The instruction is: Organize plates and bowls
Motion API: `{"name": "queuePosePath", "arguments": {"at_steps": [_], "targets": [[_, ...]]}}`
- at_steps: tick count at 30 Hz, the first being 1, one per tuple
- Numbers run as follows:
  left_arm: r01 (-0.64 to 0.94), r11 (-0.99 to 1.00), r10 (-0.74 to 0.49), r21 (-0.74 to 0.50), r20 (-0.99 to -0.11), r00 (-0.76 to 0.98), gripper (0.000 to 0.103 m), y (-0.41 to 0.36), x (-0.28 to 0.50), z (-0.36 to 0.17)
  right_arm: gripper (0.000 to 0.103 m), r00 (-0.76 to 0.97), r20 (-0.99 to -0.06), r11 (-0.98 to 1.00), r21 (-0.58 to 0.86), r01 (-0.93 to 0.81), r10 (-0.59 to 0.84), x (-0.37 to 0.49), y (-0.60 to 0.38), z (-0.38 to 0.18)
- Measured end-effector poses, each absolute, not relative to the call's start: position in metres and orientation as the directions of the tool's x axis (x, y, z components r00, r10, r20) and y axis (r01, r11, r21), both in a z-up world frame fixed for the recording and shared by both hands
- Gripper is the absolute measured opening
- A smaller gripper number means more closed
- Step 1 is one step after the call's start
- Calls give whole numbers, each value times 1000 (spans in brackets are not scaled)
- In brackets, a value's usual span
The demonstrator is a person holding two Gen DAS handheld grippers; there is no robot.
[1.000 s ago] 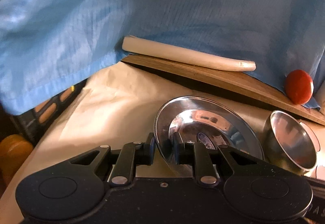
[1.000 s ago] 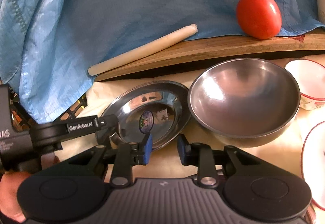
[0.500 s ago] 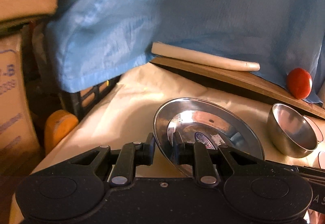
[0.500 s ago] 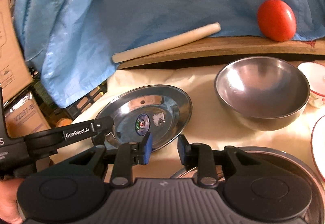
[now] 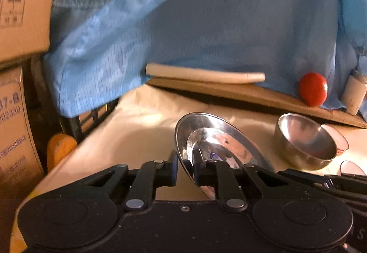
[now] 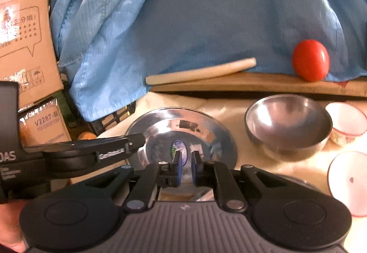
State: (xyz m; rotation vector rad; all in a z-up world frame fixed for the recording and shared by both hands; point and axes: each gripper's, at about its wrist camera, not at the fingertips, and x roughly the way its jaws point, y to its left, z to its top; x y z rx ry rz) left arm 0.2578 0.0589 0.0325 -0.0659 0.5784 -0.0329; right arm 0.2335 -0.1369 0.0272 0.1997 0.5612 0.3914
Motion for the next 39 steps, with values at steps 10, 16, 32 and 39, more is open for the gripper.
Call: {"name": "queuePosePath", "arguments": {"at_steps": [10, 16, 32, 39], "targets": [[-22, 993, -50, -117, -576, 816, 18, 72, 256, 18, 42, 788, -512, 934, 271, -232, 344, 244, -144, 26], [-25, 991, -56, -130, -585, 809, 20, 76, 259, 12, 42, 764, -562, 945, 250, -208, 317, 263, -140, 20], [-24, 993, -49, -116, -582, 812, 20, 73, 259, 15, 25, 748, -551, 928, 268, -260, 369, 265, -131, 21], [-34, 992, -47, -125, -593, 804, 21, 76, 261, 10, 38, 754, -579, 947, 262, -188, 310, 273, -144, 15]]}}
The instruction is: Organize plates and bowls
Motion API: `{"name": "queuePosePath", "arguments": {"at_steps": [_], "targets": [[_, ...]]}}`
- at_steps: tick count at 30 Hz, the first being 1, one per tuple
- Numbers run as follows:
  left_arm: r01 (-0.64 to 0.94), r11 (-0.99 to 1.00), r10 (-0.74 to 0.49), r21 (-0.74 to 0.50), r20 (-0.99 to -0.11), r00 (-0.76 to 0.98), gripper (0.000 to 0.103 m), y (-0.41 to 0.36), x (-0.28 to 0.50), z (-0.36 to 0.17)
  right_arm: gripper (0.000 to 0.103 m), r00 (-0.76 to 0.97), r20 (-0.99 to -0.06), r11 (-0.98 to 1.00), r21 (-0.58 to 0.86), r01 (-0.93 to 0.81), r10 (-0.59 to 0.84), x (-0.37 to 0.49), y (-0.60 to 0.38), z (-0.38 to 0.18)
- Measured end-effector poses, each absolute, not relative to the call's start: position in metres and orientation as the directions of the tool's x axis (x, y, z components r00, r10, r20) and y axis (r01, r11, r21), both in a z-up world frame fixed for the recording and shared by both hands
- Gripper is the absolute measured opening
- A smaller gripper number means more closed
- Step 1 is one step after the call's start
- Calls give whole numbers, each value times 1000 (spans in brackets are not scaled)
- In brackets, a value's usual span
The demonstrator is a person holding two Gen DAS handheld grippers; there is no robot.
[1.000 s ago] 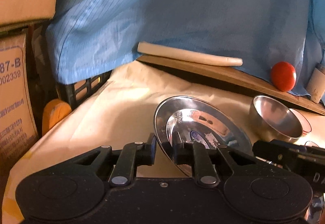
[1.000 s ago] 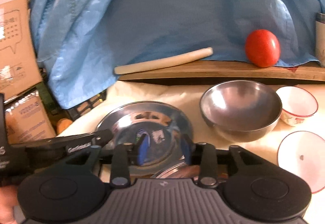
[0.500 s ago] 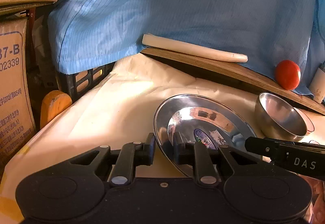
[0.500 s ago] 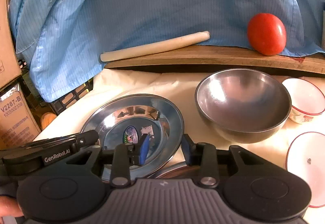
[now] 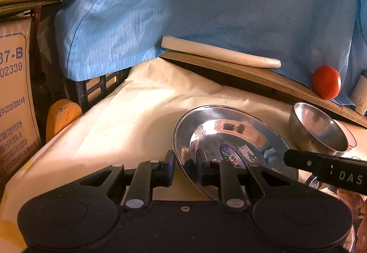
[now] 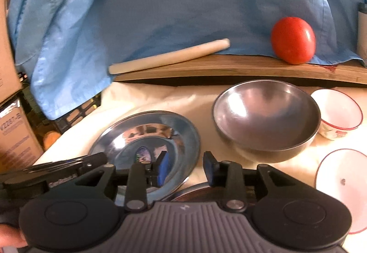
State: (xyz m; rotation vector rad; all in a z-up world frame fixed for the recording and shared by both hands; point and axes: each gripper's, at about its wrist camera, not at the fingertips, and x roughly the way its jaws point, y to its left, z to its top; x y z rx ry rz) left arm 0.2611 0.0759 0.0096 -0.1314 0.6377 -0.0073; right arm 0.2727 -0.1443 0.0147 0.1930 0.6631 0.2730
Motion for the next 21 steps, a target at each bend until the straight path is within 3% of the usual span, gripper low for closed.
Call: {"name": "queuePosePath", "arguments": {"at_steps": [6, 21], "targets": [[-33, 991, -50, -127, -593, 804, 21, 76, 261, 9, 38, 704, -610, 926, 320, -201, 364, 284, -142, 9], [-47, 992, -31, -115, -594, 804, 22, 75, 262, 9, 30, 667, -654, 932, 287, -220, 358, 294, -131, 10]]}}
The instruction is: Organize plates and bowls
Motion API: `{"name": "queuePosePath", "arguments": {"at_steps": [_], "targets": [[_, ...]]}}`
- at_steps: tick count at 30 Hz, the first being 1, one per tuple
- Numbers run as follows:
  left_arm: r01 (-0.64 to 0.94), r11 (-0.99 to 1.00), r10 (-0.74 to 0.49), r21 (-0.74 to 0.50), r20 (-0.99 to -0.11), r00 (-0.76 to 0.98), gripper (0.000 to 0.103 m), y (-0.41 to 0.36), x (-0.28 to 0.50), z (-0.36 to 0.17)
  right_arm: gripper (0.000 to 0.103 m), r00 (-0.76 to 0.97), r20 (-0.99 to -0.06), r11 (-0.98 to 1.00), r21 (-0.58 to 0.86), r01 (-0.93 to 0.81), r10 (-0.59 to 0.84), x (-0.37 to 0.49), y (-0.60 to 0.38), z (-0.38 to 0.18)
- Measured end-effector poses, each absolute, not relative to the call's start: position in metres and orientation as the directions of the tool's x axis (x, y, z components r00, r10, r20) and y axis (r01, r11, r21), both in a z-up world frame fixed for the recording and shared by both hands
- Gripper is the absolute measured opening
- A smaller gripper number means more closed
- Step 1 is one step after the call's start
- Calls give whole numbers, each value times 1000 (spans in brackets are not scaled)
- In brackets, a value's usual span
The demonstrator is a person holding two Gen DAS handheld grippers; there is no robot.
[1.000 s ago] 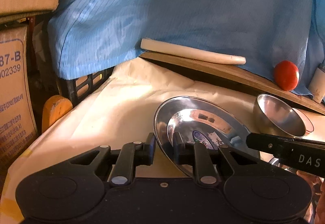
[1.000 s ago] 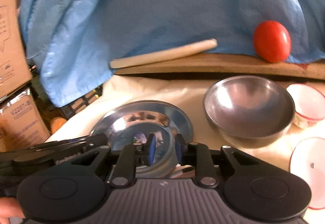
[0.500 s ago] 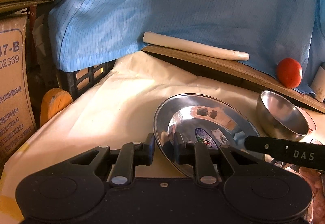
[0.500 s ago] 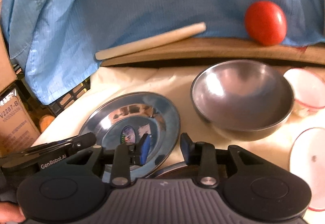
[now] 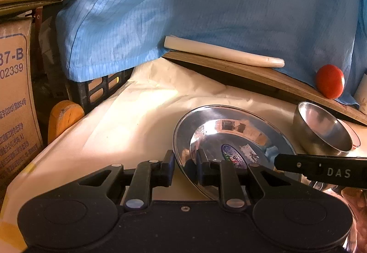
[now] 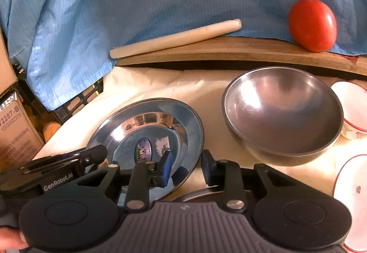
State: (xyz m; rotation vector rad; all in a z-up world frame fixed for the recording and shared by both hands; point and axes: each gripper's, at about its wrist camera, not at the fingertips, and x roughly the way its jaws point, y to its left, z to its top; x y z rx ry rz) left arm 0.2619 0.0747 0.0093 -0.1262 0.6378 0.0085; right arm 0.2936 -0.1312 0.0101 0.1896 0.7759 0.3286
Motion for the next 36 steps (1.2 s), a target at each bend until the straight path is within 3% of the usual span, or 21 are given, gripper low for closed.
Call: {"name": "queuePosePath", "arguments": {"at_steps": [3, 6, 21, 36], "targets": [[-56, 992, -23, -114, -595, 803, 22, 74, 262, 9, 22, 673, -643, 928, 308, -210, 365, 293, -134, 9], [-66, 991, -18, -119, -592, 806, 22, 76, 260, 10, 21, 669, -627, 911, 355, -210, 399, 292, -141, 9], [-19, 991, -53, -131, -526, 849, 22, 56, 232, 37, 20, 752, -525, 904, 365, -225, 399, 248, -164, 42], [113, 984, -170, -140, -516, 840, 22, 3, 200, 37, 21, 805, -502, 920, 369, -130, 315, 177, -214, 53]]}}
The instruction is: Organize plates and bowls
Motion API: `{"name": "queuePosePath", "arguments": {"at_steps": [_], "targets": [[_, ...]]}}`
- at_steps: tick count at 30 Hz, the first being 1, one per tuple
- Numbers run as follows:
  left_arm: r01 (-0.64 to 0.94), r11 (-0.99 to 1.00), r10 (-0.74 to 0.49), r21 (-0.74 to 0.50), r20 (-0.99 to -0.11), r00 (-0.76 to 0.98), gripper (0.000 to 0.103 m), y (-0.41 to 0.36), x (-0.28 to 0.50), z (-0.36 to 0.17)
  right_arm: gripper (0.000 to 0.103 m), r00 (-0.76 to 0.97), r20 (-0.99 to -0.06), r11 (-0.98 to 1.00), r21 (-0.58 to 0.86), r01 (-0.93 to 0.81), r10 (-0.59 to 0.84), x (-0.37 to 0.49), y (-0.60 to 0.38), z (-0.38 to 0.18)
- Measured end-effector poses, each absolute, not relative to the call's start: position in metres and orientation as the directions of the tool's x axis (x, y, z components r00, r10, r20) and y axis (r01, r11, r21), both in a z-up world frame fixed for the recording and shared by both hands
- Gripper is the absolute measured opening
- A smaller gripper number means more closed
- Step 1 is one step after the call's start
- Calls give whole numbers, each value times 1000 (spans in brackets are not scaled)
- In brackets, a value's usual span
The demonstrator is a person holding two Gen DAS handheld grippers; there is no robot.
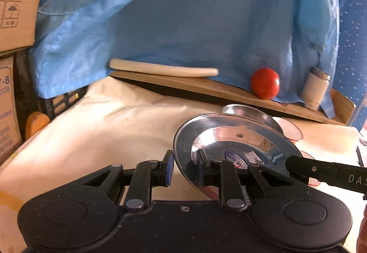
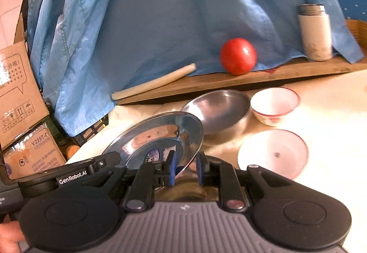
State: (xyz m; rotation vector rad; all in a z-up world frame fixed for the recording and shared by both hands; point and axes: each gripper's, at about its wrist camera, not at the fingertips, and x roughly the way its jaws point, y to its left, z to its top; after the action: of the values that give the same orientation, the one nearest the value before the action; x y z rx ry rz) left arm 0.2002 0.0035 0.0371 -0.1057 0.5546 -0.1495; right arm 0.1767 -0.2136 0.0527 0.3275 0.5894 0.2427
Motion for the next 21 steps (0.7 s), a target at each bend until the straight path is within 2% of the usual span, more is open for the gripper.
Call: {"name": "queuePosePath", "arguments": {"at_steps": [21], "targets": [[149, 982, -189, -116, -556, 809, 23, -25, 163, 19, 21, 792, -538, 927, 364, -93, 290, 129, -234, 35]]}}
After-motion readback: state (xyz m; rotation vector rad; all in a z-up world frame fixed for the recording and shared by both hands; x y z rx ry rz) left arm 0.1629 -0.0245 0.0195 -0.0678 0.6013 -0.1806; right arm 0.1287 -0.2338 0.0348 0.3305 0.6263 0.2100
